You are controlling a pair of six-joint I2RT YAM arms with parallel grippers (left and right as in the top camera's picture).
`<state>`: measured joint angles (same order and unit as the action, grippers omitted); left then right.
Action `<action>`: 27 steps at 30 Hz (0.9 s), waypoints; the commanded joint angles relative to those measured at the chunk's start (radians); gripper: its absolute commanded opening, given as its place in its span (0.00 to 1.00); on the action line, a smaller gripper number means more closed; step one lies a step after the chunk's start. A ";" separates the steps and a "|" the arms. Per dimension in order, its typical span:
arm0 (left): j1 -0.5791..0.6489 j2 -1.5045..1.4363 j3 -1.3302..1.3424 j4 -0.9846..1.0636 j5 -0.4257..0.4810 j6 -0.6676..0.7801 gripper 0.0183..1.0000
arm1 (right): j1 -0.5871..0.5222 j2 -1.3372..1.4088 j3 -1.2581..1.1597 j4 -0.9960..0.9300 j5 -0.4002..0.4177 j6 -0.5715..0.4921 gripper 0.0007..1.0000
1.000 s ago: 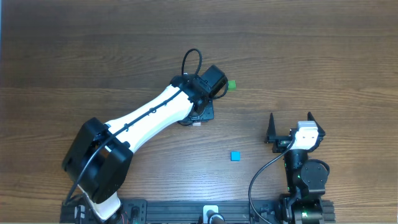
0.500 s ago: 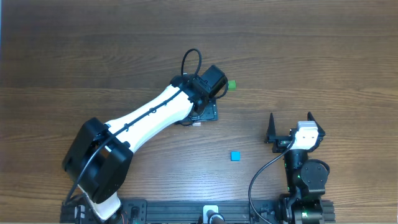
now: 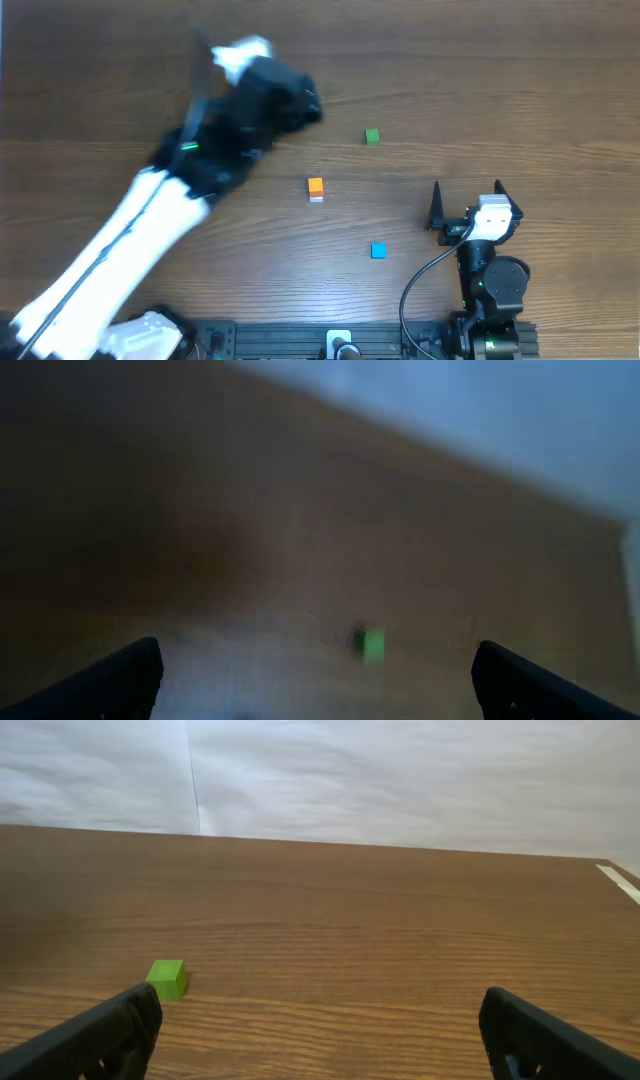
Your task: Stack Cubes
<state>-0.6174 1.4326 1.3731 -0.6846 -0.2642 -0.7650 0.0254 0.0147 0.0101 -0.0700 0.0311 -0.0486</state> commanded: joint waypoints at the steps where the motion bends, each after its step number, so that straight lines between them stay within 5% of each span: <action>1: 0.158 -0.171 0.005 0.040 -0.048 0.163 1.00 | -0.007 -0.008 -0.005 -0.003 -0.008 0.007 0.99; 9: 0.367 -0.380 -0.065 0.058 -0.006 0.269 0.97 | -0.007 -0.008 -0.005 -0.003 -0.008 0.007 0.99; 18: 0.505 -0.835 -0.668 0.512 0.177 0.369 0.97 | -0.007 -0.008 -0.005 -0.003 -0.008 0.007 0.99; 27: 0.624 -1.199 -1.024 0.589 0.227 0.404 0.94 | -0.007 -0.008 -0.005 -0.003 -0.008 0.007 0.99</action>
<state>-0.0170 0.3077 0.4179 -0.1257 -0.0765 -0.4065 0.0254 0.0139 0.0101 -0.0700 0.0311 -0.0483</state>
